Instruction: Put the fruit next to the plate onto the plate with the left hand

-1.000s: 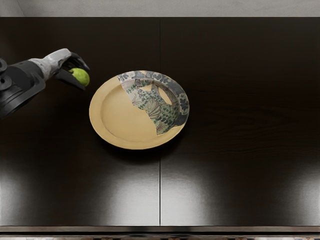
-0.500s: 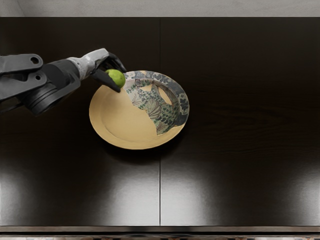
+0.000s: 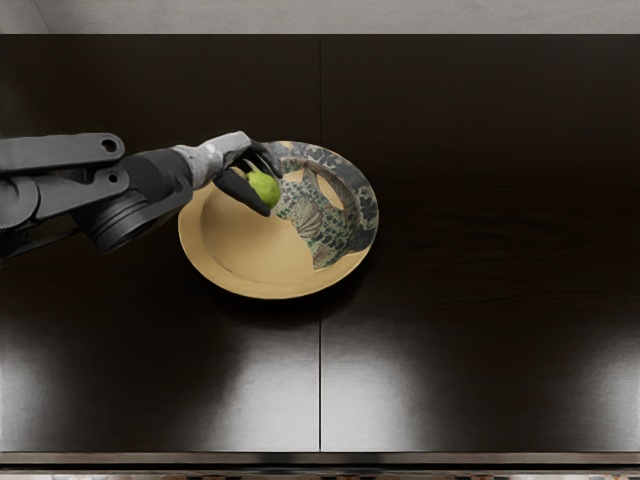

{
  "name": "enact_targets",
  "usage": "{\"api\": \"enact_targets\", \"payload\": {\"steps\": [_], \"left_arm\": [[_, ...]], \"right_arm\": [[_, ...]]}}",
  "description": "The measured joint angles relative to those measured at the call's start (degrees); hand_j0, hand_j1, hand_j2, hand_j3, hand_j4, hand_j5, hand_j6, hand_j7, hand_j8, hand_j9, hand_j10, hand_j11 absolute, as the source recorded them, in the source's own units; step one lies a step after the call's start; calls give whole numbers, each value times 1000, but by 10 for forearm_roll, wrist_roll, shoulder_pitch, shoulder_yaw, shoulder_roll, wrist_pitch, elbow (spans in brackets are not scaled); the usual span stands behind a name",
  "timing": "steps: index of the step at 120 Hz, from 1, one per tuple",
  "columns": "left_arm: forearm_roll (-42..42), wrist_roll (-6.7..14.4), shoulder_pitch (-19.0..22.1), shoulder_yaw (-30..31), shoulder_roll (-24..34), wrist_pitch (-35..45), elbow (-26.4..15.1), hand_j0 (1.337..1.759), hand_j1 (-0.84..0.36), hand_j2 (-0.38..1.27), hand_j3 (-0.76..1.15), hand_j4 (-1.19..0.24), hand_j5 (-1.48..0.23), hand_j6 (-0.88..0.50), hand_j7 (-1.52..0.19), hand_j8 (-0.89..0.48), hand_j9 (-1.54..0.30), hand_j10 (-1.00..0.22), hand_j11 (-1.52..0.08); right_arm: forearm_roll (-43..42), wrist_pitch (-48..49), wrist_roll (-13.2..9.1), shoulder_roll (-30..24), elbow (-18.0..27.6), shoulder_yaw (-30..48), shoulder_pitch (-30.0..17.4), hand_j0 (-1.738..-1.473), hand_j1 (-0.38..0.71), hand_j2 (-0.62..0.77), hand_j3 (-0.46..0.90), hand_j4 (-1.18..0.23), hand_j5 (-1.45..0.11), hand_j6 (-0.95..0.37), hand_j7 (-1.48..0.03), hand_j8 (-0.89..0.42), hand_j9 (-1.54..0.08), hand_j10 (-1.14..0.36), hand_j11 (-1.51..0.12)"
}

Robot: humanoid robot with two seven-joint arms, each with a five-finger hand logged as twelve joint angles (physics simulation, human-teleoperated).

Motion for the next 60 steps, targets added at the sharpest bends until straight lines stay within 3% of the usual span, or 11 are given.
{"api": "enact_targets", "payload": {"steps": [47,60], "left_arm": [[-8,1,10,6,-11,1,4,1658,-313,316,0,-586,-789,-462,-784,-462,-774,-594,-773],[-7,1,10,8,-10,2,5,1658,-162,208,0,-447,-597,-374,-594,-374,-588,-451,-587]], "right_arm": [[0,0,0,0,0,0,0,-1658,-349,0,0,0,0,0,0,0,0,0,0],[0,0,0,0,0,0,0,-1658,-349,0,0,0,0,0,0,0,0,0,0]]}}
